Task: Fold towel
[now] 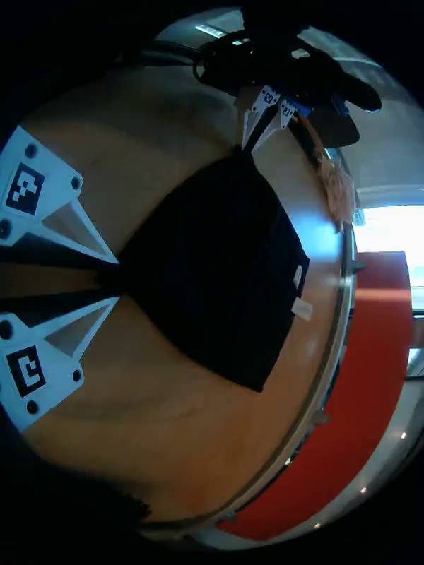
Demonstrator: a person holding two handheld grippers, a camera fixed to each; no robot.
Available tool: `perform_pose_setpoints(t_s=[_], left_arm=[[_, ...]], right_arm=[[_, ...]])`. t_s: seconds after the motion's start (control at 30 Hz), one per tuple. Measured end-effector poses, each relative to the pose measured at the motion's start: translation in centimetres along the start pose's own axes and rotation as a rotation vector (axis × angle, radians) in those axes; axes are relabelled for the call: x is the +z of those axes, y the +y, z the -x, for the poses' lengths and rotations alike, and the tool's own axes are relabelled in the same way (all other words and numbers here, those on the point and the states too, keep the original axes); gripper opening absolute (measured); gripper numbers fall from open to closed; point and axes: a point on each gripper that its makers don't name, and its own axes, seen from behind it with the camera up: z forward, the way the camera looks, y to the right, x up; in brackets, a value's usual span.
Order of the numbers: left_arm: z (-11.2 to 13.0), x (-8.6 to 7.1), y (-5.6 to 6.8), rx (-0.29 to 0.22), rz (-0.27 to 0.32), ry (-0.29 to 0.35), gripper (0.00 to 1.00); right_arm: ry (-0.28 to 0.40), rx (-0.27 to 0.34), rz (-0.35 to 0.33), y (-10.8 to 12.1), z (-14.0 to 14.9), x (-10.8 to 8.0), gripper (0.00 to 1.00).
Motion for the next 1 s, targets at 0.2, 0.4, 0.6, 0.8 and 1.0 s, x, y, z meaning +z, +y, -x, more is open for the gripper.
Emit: perform_pose_setpoints(t_s=[0.2, 0.4, 0.6, 0.8, 1.0], left_arm=[[-0.3, -0.3, 0.2, -0.024, 0.009, 0.002, 0.09], [-1.9, -1.2, 0.1, -0.046, 0.002, 0.026, 0.09], [-3.8, -2.9, -0.2, -0.055, -0.008, 0.044, 0.09], [-5.2, -4.7, -0.2, -0.079, -0.009, 0.055, 0.09], [-6.2, -6.7, 0.0, -0.102, -0.016, 0.052, 0.09]], right_arm=[[0.02, 0.021, 0.002, 0.1, -0.9, -0.8, 0.17], [0.041, 0.022, 0.004, 0.1, -2.2, -1.9, 0.17], [0.085, 0.024, 0.014, 0.2, -4.6, -3.8, 0.17], [0.124, 0.012, 0.022, 0.3, -6.9, -6.0, 0.17], [0.158, 0.015, 0.02, 0.0, -8.8, -8.2, 0.17]])
